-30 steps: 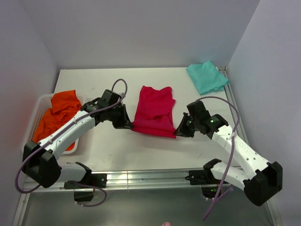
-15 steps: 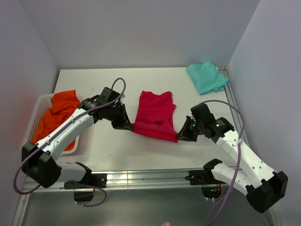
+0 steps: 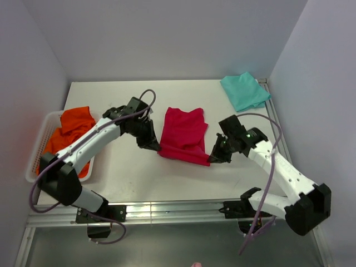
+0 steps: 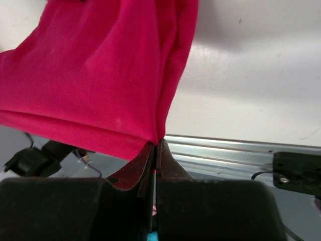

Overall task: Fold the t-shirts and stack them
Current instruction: Fold the tshirt

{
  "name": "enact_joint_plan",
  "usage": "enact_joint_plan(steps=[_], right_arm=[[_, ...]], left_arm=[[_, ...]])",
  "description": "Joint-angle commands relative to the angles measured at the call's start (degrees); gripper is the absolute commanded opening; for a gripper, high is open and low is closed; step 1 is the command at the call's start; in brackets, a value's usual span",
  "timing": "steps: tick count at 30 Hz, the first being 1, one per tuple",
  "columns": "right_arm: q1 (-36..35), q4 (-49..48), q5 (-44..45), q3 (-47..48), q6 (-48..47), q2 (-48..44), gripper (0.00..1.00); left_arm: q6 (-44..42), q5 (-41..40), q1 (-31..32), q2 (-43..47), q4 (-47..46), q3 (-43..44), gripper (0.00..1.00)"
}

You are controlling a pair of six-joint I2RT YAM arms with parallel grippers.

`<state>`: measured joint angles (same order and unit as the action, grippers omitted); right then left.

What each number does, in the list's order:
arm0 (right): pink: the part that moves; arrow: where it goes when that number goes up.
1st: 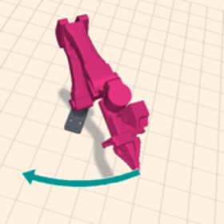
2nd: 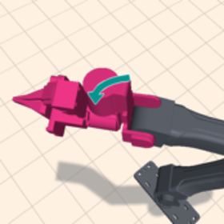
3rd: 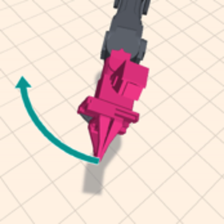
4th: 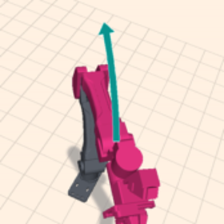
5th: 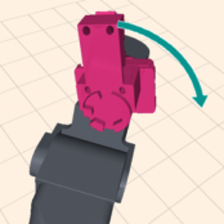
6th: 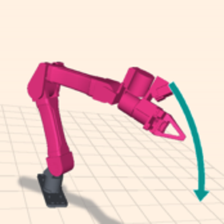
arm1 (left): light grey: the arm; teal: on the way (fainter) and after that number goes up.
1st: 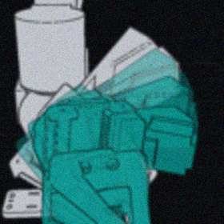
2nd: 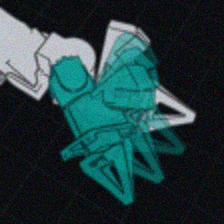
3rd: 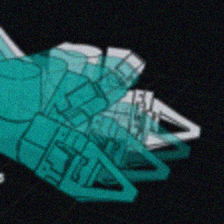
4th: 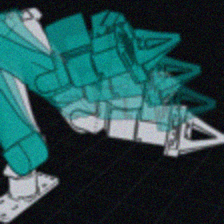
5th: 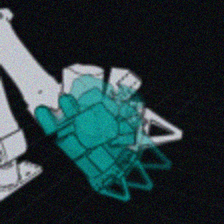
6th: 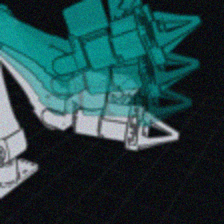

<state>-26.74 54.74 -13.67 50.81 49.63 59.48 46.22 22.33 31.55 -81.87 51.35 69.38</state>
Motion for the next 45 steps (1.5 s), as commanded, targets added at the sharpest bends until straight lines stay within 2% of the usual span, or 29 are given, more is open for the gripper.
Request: enact_joint_plan(steps=[1,3,5,6,7,8,9,10,11,12,13,14,15,16,18,19,20,21,22,23,25,26,27,29,32,37,45], right_arm=[[1.1,7.1,10.1,6.6,-5.8,6.7,0.0],[1.5,6.2,11.2,12.6,-7.3,13.2,0.0],[3.1,4.9,12.4,17.8,-9.5,18.6,0.0],[4.8,4.5,12.7,23.5,-11.0,24.8,0.0],[5.7,4.1,13.4,27.0,-11.7,28.4,0.0],[6.7,4.1,13.6,30.8,-12.4,32.3,0.0],[7.7,4.1,14.0,38.8,-13.1,40.2,0.0],[9.8,5.3,13.9,44.1,-14.0,44.6,0.0],[10.9,6.4,13.9,50.0,-15.2,49.2,0.21],[11.9,8.4,14.3,62.3,-15.5,57.7,0.48],[12.7,12.9,15.2,68.9,-15.7,61.8,0.7],[14.2,14.5,15.0,74.8,-16.0,65.1,1.0],[14.9,15.3,15.3,81.4,-15.8,68.5,1.0],[15.2,15.3,15.3,82.1,-15.6,68.7,1.0],[16.0,12.1,14.1,73.8,-15.6,64.6,1.0],[16.0,7.5,13.9,69.1,-15.7,62.3,1.0],[16.1,5.4,12.6,64.4,-15.6,58.0,1.0],[16.0,3.5,11.0,55.5,-16.0,55.9,1.0],[16.1,0.1,10.7,51.1,-16.0,53.9,1.0],[16.0,-1.8,10.2,42.5,-15.8,49.5,1.0],[16.0,-8.7,6.6,33.6,-15.6,44.3,1.0],[16.0,-10.7,5.7,29.7,-15.3,39.5,1.0],[16.1,-12.6,3.3,23.2,-14.8,37.6,1.0],[15.9,-16.5,2.2,16.2,-13.8,33.2,1.0],[15.7,-19.6,-0.3,11.3,-13.1,31.1,1.0],[14.3,-24.6,-0.8,8.8,-12.6,33.1,1.0],[13.2,-29.0,0.5,16.2,-13.2,47.0,1.0]], left_arm=[[-4.6,-4.8,-1.8,-7.3,3.4,8.7,0.0],[-6.0,-3.7,-2.9,-11.9,3.9,15.6,0.0],[-7.1,-2.8,-4.8,-20.1,5.2,21.5,0.0],[-8.1,-2.9,-5.5,-26.2,5.8,28.7,0.0],[-8.1,-3.1,-6.4,-28.9,4.9,31.7,0.0],[-8.0,-2.6,-8.5,-32.1,4.1,34.7,0.12],[-8.7,-2.6,-9.7,-39.2,4.5,43.5,0.22],[-8.3,-3.5,-10.9,-42.5,4.0,47.5,0.44],[-7.6,-2.4,-13.2,-45.9,3.8,51.1,0.99],[-4.9,1.8,-14.6,-51.3,3.3,56.2,0.99],[-3.2,5.1,-16.3,-52.5,-0.3,56.6,1.0],[-2.1,6.7,-18.7,-53.4,-0.5,56.9,0.99],[-2.8,4.8,-19.2,-53.7,0.1,59.3,0.99],[-3.3,3.4,-19.6,-53.1,1.1,59.8,1.0],[-5.3,-0.2,-20.2,-48.8,0.7,56.8,0.99],[-6.3,-1.9,-20.3,-46.8,0.2,54.9,0.99],[-6.7,-3.2,-20.3,-44.6,-2.5,49.8,0.99],[-7.4,-4.7,-20.5,-40.2,-3.6,47.3,0.99],[-7.7,-5.4,-20.7,-38.2,-4.3,45.0,0.99],[-8.1,-5.7,-20.7,-36.5,-5.1,41.7,0.99],[-8.5,-5.1,-20.7,-32.9,-5.5,38.7,0.99],[-8.4,-5.0,-20.7,-32.1,-5.5,36.1,0.99],[-8.3,-5.0,-20.5,-30.5,-6.2,34.5,0.99],[-7.7,-5.9,-19.9,-29.0,-7.1,29.7,0.99],[-6.1,-5.6,-19.4,-26.6,-9.2,24.2,0.99],[-5.4,-6.4,-18.1,-23.5,-8.7,20.9,0.99],[-6.7,-8.7,-17.0,-17.7,-5.9,15.8,0.99]])
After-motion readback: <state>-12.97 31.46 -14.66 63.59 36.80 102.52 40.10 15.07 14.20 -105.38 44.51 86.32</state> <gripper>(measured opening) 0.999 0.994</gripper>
